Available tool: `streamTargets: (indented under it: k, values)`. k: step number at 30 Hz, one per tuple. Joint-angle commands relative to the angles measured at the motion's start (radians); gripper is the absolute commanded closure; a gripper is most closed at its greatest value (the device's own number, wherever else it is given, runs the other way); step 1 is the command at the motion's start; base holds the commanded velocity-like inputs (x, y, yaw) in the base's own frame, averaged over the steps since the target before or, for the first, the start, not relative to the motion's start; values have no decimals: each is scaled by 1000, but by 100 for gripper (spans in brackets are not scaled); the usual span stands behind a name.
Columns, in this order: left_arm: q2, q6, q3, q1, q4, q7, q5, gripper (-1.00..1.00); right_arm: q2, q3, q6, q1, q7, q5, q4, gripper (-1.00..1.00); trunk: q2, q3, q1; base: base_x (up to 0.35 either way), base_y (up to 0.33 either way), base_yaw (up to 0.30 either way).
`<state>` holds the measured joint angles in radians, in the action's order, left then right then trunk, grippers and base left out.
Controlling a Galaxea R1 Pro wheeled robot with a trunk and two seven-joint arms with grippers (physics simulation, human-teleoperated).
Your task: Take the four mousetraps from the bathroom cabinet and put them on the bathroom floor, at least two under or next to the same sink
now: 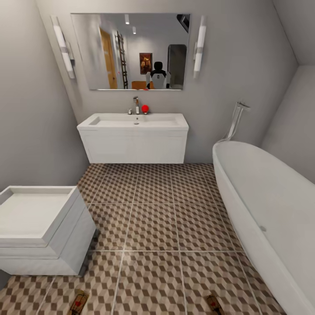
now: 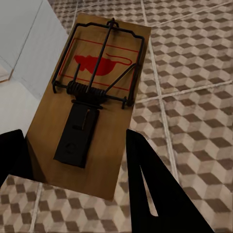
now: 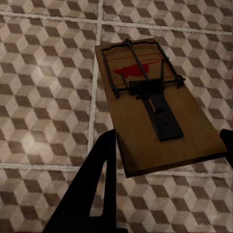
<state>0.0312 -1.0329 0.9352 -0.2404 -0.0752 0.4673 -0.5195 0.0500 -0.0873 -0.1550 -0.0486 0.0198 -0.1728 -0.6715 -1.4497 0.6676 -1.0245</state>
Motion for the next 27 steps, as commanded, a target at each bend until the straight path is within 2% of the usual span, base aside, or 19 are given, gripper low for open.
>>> streamTargets:
  k: [1, 27]
  values:
    - [0, -1, 8, 0, -1, 11, -1, 100, 1, -4, -3, -1, 0, -8, 0, 100, 0, 1, -1, 323, 0, 0]
    - [0, -1, 8, 0, -1, 11, 0, 100, 1, -4, -3, -1, -2, -9, 0, 100, 0, 1, -1, 322, 0, 0]
